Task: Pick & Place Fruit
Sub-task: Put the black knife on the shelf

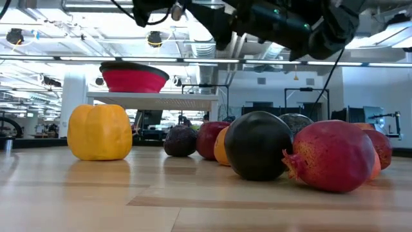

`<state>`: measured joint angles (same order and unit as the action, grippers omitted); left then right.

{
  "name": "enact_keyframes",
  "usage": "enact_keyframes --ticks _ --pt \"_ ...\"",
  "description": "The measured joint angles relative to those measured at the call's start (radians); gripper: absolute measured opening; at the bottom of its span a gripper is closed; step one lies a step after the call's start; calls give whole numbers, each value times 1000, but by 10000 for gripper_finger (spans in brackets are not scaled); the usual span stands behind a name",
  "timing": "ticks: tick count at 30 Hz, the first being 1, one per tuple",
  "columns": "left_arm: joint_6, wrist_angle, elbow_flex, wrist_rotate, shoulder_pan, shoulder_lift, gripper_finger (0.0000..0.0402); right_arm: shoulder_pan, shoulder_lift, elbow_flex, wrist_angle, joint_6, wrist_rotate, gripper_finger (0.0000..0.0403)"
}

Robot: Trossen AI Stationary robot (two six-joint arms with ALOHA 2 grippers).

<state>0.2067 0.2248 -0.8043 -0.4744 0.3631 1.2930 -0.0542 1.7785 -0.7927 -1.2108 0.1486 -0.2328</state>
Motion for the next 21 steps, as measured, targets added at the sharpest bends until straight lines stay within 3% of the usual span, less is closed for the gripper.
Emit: enact_keyframes --ticks 7,12,17,21 --pt "-43 4 0 28 -12 0 92 22 -13 -22 6 18 -13 247" --pt "-45 11 0 25 -12 -2 96 21 -12 -55 10 19 -51 172" --pt "-46 0 0 18 -12 -2 125 21 -12 -95 96 21 -63 78" --pt "-51 -1 0 19 -12 -2 155 23 -15 -121 192 21 -61 79"
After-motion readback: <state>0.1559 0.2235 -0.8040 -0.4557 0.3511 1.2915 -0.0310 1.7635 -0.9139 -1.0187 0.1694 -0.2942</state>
